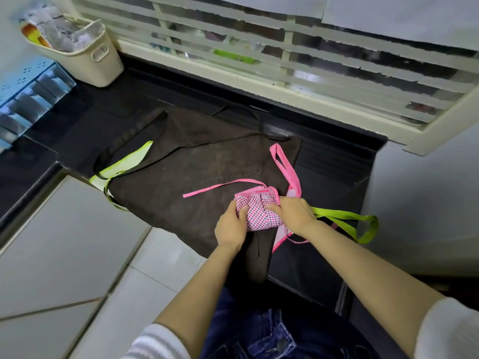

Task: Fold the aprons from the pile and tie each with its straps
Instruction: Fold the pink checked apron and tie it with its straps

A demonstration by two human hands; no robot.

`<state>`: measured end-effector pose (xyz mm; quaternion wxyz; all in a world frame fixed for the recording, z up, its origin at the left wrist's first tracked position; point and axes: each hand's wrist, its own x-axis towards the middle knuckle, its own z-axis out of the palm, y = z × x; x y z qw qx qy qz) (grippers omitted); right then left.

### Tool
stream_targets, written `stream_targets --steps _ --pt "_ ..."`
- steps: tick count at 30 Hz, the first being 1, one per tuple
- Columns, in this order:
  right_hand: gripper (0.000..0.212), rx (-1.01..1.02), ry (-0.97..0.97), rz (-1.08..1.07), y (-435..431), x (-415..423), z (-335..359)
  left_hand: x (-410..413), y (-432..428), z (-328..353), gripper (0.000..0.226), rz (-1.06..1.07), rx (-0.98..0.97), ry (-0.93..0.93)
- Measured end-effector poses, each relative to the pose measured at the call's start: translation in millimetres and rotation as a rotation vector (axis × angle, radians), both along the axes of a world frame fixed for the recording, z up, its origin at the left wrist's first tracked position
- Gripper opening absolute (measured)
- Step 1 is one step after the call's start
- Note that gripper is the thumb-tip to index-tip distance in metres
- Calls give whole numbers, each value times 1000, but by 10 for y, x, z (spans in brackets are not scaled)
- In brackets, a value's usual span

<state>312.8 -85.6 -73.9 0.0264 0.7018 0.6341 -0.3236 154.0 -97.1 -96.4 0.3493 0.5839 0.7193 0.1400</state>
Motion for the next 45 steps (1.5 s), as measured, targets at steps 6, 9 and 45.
stream_targets --steps 6,9,45 --pt "48 -93 -39 -27 118 -45 -13 68 134 -2 35 69 -62 -33" --pt "48 -109 -32 -47 145 -50 -28 72 123 34 24 136 -44 -108" --pt "23 53 1 105 -628 -251 34 31 246 93 41 -483 -124 88"
